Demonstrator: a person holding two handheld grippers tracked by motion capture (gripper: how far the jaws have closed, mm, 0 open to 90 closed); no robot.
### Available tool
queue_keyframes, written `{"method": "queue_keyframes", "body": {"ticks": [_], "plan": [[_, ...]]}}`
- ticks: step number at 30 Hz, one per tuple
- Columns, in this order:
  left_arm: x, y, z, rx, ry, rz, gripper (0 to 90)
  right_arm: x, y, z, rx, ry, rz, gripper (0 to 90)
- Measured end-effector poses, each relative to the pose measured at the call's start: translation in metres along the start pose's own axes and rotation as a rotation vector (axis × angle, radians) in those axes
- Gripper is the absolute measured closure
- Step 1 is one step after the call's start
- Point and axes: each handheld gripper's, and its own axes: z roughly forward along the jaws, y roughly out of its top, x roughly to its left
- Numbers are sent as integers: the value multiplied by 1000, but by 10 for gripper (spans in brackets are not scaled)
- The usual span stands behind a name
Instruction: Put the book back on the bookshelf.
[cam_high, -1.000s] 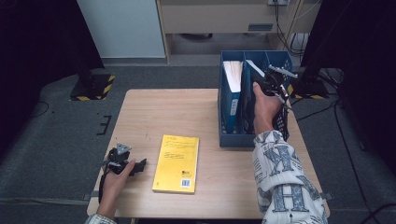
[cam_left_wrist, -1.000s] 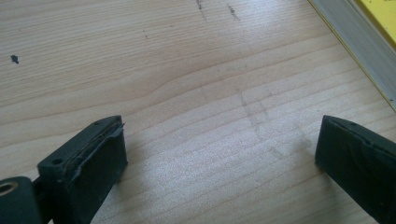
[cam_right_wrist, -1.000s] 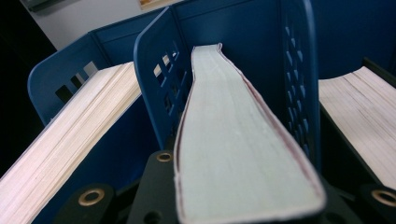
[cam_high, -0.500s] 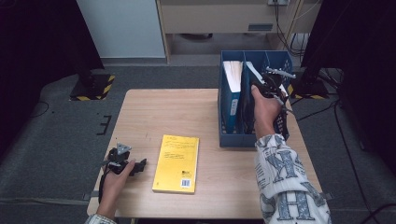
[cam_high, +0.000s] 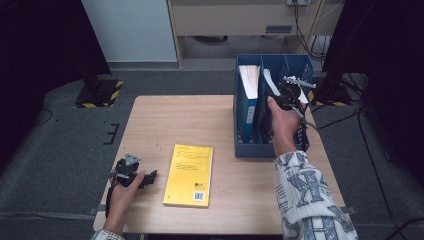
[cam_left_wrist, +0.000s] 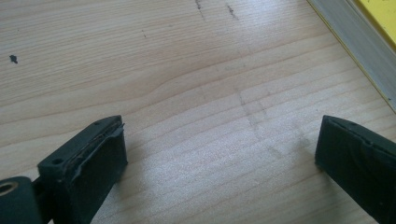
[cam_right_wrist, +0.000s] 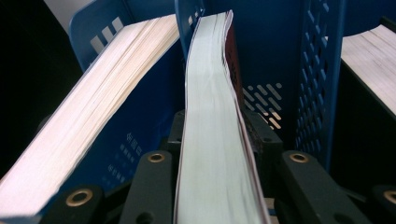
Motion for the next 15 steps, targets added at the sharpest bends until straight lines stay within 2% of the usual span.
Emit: {"method": "queue_keyframes", "body": {"ticks": [5,9,15], "plan": [[0,0,0,-1,0,-1,13,-1,-2,-4,-4,14,-3,643],[0,0,0,0,0,-1,13,-1,0,-5,-9,22,12,622],[0,0,0,0,0,-1,13,-1,6,-10,-24,32,4,632]]}}
